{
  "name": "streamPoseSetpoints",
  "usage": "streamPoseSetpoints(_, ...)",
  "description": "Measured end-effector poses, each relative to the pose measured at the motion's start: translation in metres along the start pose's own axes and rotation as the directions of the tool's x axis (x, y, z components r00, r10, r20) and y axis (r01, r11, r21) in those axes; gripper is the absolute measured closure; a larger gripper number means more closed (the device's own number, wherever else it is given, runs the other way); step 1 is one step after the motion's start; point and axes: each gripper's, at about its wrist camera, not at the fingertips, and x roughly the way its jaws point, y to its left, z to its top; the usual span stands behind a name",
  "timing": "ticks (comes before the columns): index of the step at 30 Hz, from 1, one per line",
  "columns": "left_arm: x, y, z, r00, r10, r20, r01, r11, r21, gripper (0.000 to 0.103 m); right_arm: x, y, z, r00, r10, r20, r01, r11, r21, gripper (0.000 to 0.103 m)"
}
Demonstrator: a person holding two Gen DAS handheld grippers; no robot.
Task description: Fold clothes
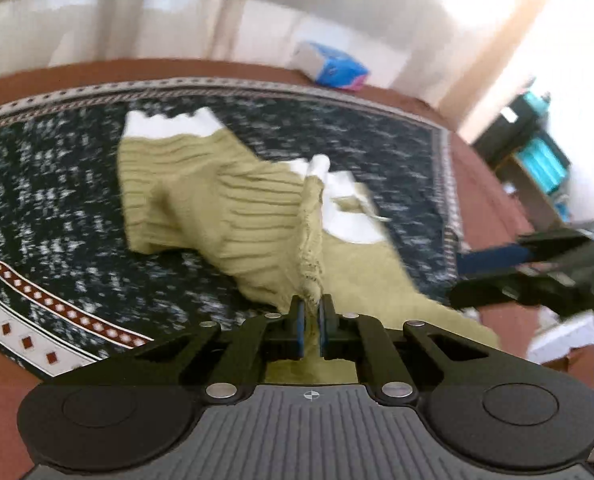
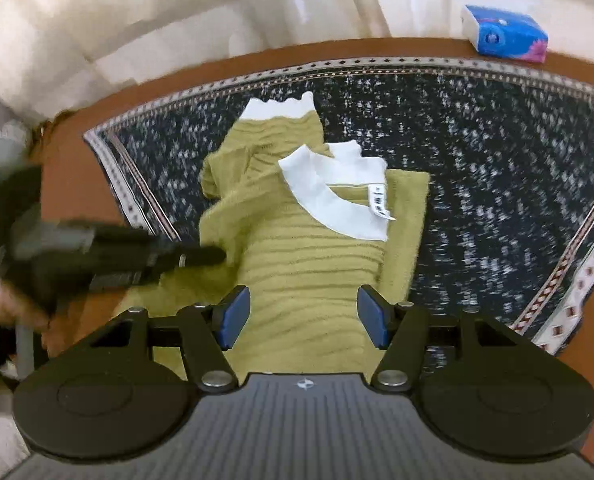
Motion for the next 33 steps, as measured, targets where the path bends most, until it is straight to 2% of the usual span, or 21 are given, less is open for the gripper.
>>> streamPoseSetpoints(4,0.002,-0.016,-0.008,1.000,-0.021,-0.007,0.021,0.999,0.026,0.101,0.015,0.004,0.008,0.998,0.060,-0.007,-0.059,0.994,0.091,0.039)
streamPoseSetpoints(13,0.006,-0.036,-0.022,0.996,-0.082,-0.025,0.084,0.994,0.071,0.101,0.048,0.010,0.016,0.999,0.005,-0.049,0.005,0.979,0.203,0.036)
streamPoseSetpoints(14,0.006,-0.037,-0.023,0.996,-0.086,-0.029,0.088,0.993,0.076,0.101,0.052,0.009,0.015,0.999,-0.004,-0.053,0.016,0.977,0.212,0.047)
streamPoseSetpoints(15,0.005,-0.037,-0.023,0.996,-0.087,-0.031,0.089,0.993,0.078,0.101,0.056,0.007,0.014,0.998,-0.012,-0.055,0.024,0.974,0.224,0.062)
streamPoseSetpoints(16,0.003,-0.036,-0.022,0.996,-0.087,-0.030,0.089,0.993,0.077,0.097,0.058,0.003,0.012,0.998,-0.006,-0.059,0.020,0.969,0.244,0.098)
streamPoseSetpoints(17,0.000,-0.034,-0.021,0.996,-0.087,-0.029,0.089,0.993,0.076,0.090,0.058,-0.003,0.010,0.998,0.000,-0.058,0.016,0.960,0.279,0.097)
streamPoseSetpoints(18,-0.003,-0.032,-0.019,0.996,-0.090,-0.023,0.092,0.993,0.069,0.072,0.054,-0.007,0.008,0.999,0.006,-0.049,0.009,0.955,0.297,0.097)
streamPoseSetpoints(20,-0.015,-0.023,-0.009,0.997,-0.078,0.011,0.077,0.996,0.040,0.063,0.042,-0.013,0.004,1.000,-0.001,-0.025,0.008,0.953,0.304,0.097)
streamPoseSetpoints(21,-0.020,-0.020,-0.003,0.998,-0.061,0.028,0.060,0.998,0.033,0.054,0.035,-0.016,0.003,1.000,-0.009,-0.014,0.013,0.954,0.299,0.097)
streamPoseSetpoints(26,-0.027,-0.001,0.044,0.992,0.063,0.106,-0.071,0.994,0.077,0.040,0.003,-0.032,-0.006,0.999,-0.034,0.027,0.024,0.952,0.305,0.097)
streamPoseSetpoints(28,-0.018,0.004,0.063,0.986,0.110,0.122,-0.124,0.986,0.111,0.024,-0.008,-0.041,-0.013,0.999,-0.031,0.036,0.018,0.948,0.318,0.097)
streamPoseSetpoints(30,-0.005,0.006,0.083,0.981,0.159,0.112,-0.177,0.969,0.175,0.019,-0.015,-0.050,-0.019,0.999,-0.030,0.042,0.014,0.943,0.334,0.097)
streamPoseSetpoints(33,0.015,0.009,0.103,0.980,0.189,0.066,-0.200,0.939,0.279,0.017,-0.024,-0.064,-0.027,0.999,-0.020,0.050,0.001,0.931,0.364,0.097)
